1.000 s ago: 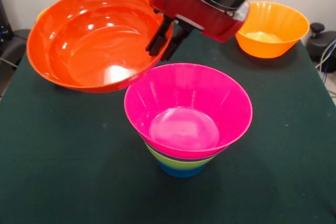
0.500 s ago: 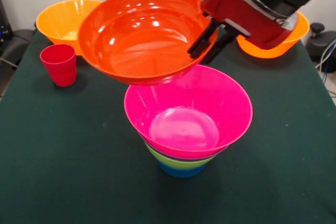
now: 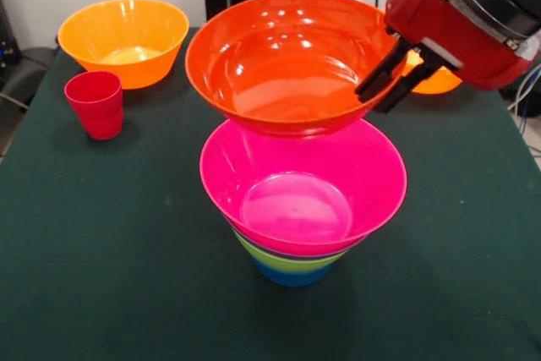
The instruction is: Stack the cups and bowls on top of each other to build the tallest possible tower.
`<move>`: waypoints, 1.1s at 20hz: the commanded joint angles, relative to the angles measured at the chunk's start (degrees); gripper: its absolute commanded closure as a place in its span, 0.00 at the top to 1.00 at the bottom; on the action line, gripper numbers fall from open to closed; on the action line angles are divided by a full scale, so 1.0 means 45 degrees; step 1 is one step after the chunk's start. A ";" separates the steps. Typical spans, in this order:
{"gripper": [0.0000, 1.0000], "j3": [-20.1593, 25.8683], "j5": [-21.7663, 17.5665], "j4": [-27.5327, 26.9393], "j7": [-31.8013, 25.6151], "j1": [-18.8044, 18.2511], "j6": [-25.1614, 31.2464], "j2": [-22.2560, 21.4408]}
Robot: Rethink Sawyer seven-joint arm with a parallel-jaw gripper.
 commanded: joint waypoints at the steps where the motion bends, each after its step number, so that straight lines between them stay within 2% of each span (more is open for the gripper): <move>1: 0.00 0.0079 0.0512 -0.1269 0.2645 -0.0149 0.1232 0.1175; 6: 0.00 -0.0139 0.0700 -0.1352 0.3032 -0.0184 0.0455 0.1690; 16: 0.00 -0.0647 0.1329 -0.1792 0.3321 -0.0355 -0.0135 0.2479; 22: 0.00 -0.0825 0.1426 -0.1417 0.3214 -0.0328 -0.0401 0.2391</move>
